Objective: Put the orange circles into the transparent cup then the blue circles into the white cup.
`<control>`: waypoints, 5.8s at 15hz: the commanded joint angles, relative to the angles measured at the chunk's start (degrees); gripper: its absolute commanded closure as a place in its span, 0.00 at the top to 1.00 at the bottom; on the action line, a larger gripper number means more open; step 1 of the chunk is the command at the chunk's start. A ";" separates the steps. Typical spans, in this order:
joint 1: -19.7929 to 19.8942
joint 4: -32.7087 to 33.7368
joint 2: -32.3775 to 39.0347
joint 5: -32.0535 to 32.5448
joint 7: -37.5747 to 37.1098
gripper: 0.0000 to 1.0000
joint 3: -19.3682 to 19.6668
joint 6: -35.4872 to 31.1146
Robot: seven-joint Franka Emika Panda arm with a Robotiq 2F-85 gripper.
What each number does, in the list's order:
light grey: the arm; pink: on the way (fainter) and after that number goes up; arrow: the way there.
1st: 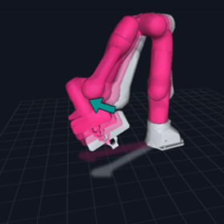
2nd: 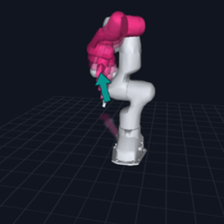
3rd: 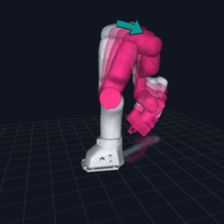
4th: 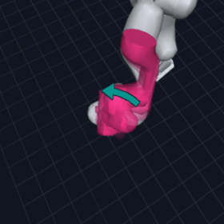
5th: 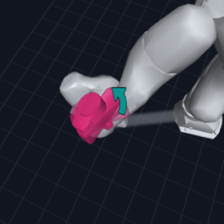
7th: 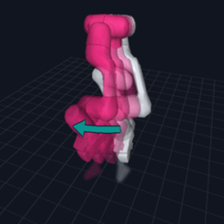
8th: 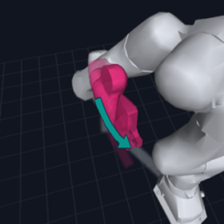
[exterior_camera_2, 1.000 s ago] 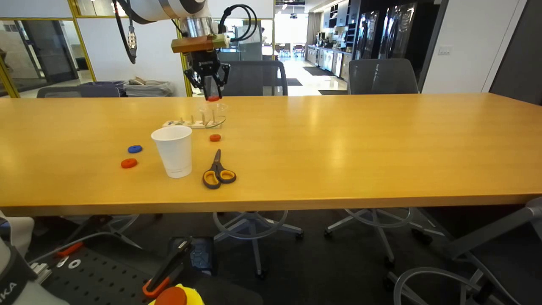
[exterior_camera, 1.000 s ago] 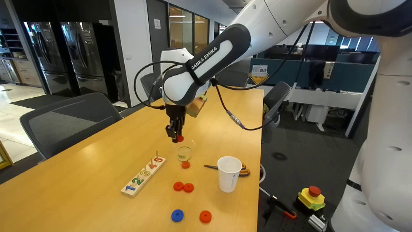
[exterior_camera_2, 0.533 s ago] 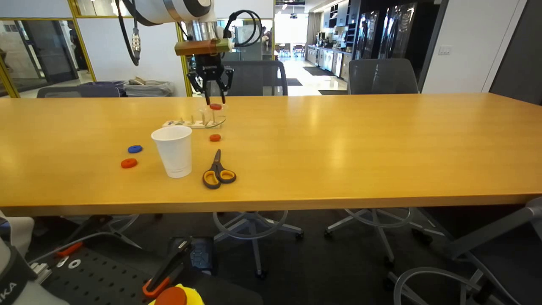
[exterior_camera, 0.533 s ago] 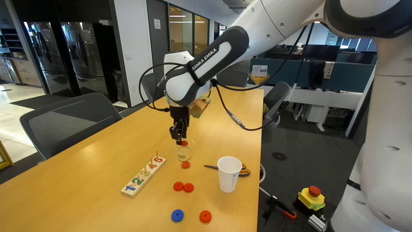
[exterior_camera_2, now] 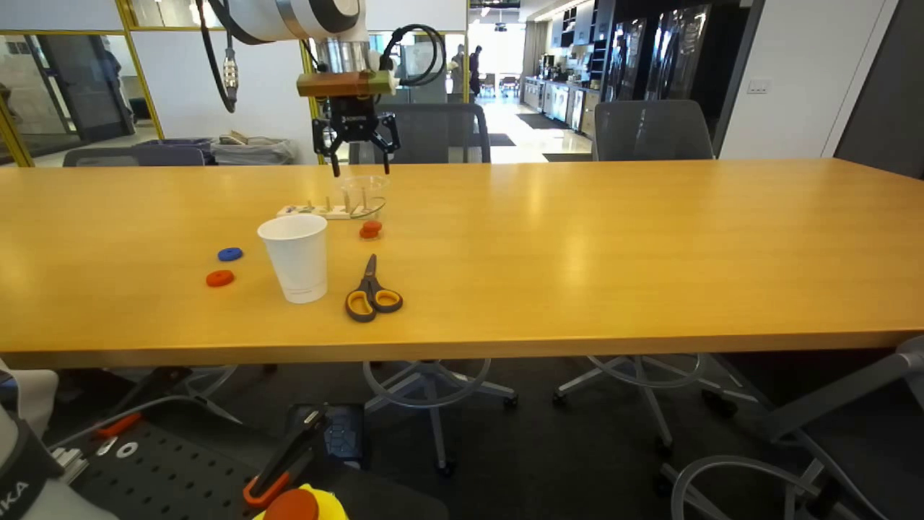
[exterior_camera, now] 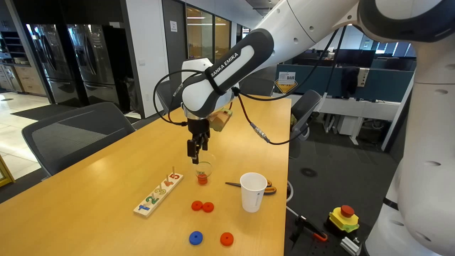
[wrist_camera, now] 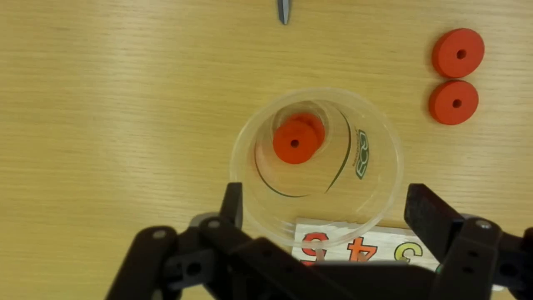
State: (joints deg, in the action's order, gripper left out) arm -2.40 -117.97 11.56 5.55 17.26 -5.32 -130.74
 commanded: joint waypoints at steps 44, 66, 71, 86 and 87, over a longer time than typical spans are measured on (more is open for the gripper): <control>-5.61 -23.10 -0.25 -0.85 -1.93 1.00 -3.19 -24.35; -4.86 -18.04 0.91 -0.97 -1.06 0.22 -3.73 -15.61; -3.29 -18.80 -3.52 -3.79 4.21 0.26 -4.36 -11.23; -2.83 -8.22 -10.78 -7.02 11.03 0.26 0.10 -0.29; -2.63 -7.44 -9.79 -6.89 10.92 0.26 0.52 -0.84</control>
State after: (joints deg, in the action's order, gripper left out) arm -5.73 -128.89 -1.28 -1.84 28.95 -5.69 -129.75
